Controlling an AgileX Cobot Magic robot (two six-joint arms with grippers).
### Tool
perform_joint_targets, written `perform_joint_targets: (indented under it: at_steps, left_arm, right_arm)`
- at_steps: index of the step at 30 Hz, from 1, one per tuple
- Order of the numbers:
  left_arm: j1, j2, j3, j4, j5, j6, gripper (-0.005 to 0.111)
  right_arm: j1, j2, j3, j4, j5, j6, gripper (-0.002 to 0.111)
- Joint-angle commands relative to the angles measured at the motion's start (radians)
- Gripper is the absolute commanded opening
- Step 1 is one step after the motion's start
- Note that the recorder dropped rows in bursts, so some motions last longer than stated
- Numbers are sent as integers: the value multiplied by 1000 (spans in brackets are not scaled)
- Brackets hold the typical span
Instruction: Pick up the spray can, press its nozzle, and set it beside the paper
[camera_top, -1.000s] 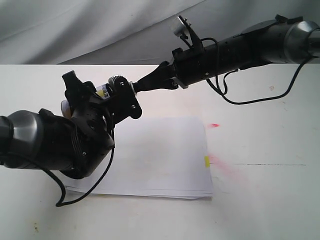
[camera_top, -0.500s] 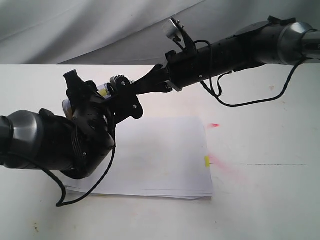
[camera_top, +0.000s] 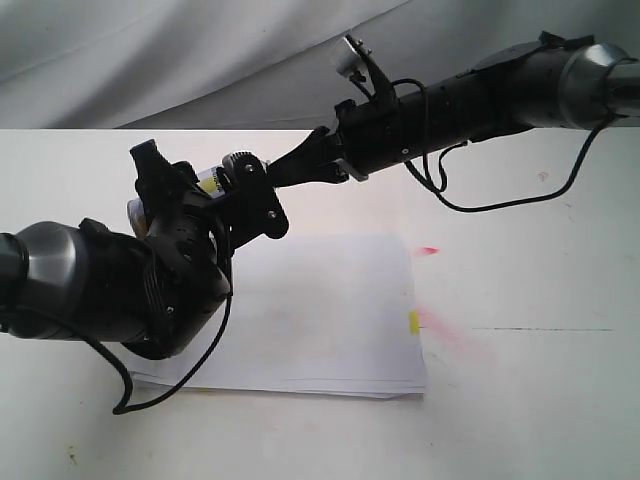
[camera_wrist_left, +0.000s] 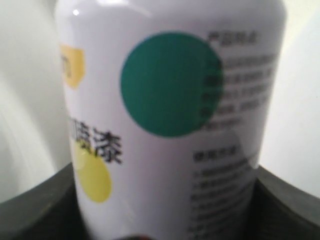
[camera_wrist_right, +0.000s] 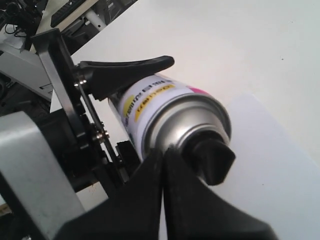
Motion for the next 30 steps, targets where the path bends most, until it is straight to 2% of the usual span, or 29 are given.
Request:
perform_joint_targets:
  at_steps: [1, 7, 20, 30]
  left_arm:
    - [-3, -12, -6, 29, 28, -16, 0]
    - [-3, -12, -6, 29, 28, -16, 0]
    - [-3, -12, -6, 29, 28, -16, 0]
    - [-3, -12, -6, 29, 27, -45, 0]
  right_arm:
    - [-53, -7, -6, 2, 47, -4, 0]
    - [-113, -8, -6, 5, 94, -4, 0]
    - [-123, -13, -6, 5, 116, -2, 0]
    - [-155, -166, -6, -128, 112, 67, 0]
